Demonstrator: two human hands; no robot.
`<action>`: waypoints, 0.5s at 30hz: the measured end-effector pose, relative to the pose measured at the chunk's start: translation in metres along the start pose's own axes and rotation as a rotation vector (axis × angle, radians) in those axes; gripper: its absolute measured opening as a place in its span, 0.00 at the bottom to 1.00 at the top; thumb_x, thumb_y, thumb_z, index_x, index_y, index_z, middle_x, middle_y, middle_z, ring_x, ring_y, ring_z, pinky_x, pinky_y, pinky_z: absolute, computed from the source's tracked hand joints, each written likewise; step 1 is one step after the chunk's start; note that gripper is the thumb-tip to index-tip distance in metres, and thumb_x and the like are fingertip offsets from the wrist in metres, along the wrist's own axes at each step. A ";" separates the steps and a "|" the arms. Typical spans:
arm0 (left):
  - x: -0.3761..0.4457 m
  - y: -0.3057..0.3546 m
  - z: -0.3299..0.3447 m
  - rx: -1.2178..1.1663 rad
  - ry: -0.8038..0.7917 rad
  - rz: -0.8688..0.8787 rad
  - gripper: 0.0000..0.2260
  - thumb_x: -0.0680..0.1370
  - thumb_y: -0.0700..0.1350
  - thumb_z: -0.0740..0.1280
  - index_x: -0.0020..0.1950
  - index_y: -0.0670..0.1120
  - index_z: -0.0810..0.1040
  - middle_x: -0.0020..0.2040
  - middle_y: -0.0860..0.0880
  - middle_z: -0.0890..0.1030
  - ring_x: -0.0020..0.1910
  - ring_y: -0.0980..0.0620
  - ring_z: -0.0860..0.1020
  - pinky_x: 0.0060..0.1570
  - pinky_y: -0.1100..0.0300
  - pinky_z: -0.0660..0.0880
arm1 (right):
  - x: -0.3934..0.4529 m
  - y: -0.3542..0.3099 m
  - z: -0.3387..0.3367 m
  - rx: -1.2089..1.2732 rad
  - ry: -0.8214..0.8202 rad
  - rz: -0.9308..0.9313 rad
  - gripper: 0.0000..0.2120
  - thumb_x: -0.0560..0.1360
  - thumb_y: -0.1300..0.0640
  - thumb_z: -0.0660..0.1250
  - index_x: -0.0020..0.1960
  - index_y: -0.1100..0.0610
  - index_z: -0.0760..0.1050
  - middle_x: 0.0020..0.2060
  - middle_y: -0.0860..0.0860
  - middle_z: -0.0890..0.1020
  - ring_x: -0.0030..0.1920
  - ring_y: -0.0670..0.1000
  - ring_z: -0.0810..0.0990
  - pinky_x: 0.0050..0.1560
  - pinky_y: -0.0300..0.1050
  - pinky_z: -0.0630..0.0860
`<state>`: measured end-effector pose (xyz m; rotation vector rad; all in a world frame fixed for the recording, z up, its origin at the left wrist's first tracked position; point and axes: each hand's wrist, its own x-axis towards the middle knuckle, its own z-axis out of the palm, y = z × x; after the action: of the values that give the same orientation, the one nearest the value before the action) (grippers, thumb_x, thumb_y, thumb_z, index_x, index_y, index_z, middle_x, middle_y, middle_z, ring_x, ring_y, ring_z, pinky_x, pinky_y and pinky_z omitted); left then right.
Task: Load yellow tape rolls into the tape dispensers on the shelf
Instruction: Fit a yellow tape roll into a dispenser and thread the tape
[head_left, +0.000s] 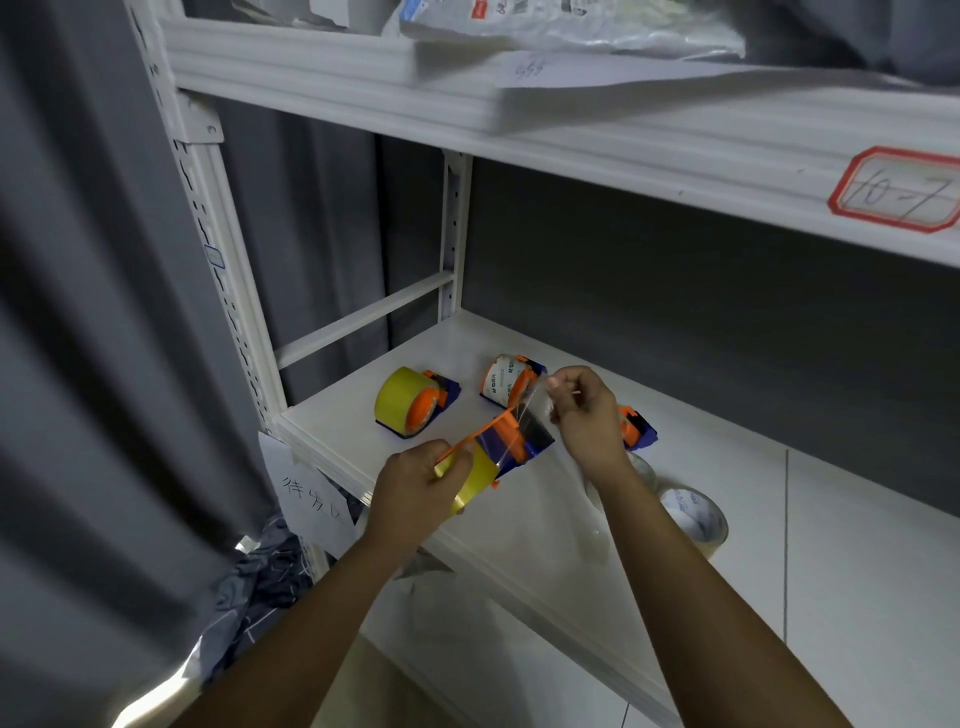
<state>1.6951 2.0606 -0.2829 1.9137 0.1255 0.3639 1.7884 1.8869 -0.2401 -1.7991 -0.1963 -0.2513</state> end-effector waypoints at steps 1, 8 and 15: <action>0.000 0.000 0.000 -0.006 0.004 -0.005 0.13 0.76 0.53 0.66 0.36 0.46 0.77 0.33 0.46 0.81 0.32 0.48 0.81 0.32 0.45 0.80 | 0.000 0.000 0.001 0.007 0.000 -0.003 0.05 0.79 0.57 0.61 0.45 0.51 0.73 0.39 0.47 0.77 0.41 0.47 0.76 0.41 0.40 0.75; 0.001 0.002 -0.002 -0.019 0.027 -0.012 0.13 0.76 0.51 0.66 0.36 0.45 0.78 0.33 0.49 0.81 0.32 0.50 0.81 0.33 0.47 0.81 | 0.001 0.001 0.008 0.030 0.022 0.009 0.06 0.79 0.57 0.61 0.44 0.49 0.73 0.38 0.47 0.77 0.38 0.45 0.76 0.34 0.33 0.74; 0.003 0.001 -0.007 -0.052 0.107 0.005 0.16 0.76 0.49 0.66 0.36 0.38 0.77 0.29 0.47 0.77 0.33 0.43 0.78 0.35 0.49 0.78 | -0.006 0.009 0.006 0.075 0.037 0.018 0.08 0.79 0.59 0.61 0.42 0.49 0.72 0.35 0.46 0.77 0.31 0.37 0.75 0.32 0.29 0.73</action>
<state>1.6952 2.0673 -0.2787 1.8437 0.1796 0.4688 1.7859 1.8904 -0.2516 -1.7200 -0.1605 -0.2611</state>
